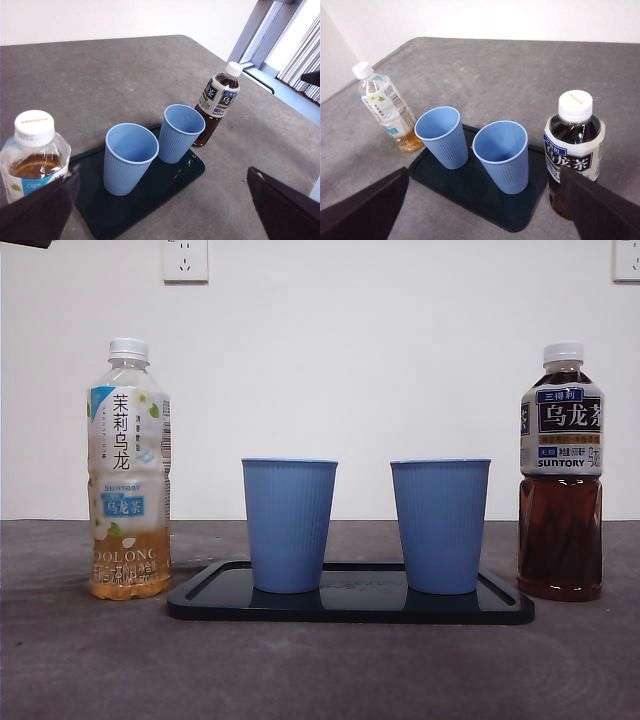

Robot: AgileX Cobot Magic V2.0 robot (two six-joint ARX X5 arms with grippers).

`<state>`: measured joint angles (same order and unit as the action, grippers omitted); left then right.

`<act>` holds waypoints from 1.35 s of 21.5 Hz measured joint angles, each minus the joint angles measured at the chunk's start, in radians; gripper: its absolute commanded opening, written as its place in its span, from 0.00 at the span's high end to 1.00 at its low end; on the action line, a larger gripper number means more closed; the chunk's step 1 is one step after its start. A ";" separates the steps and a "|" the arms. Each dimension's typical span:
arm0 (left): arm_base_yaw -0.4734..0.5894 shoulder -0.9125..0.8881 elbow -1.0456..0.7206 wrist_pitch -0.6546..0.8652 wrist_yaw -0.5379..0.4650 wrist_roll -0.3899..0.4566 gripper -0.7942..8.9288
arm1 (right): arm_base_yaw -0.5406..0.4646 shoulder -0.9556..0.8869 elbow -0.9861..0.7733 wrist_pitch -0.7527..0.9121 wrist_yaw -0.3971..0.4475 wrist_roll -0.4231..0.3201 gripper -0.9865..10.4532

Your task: Pour the drink into the cup

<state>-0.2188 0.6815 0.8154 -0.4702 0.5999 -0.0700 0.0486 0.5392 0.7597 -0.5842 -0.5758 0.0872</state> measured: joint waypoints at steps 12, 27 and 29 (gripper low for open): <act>0.000 0.000 0.000 -0.177 0.000 0.000 0.37 | 0.040 0.095 -0.035 0.044 0.137 0.014 0.49; -0.002 0.000 -0.002 -0.174 0.000 0.028 0.37 | 0.161 0.328 -0.489 0.884 0.443 0.124 0.49; -0.002 0.000 -0.003 -0.165 0.000 0.029 0.37 | 0.161 0.408 -0.513 1.022 0.448 0.129 0.49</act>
<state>-0.2203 0.6815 0.8124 -0.6353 0.5999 -0.0414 0.2096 0.9474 0.2462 0.4374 -0.1280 0.2161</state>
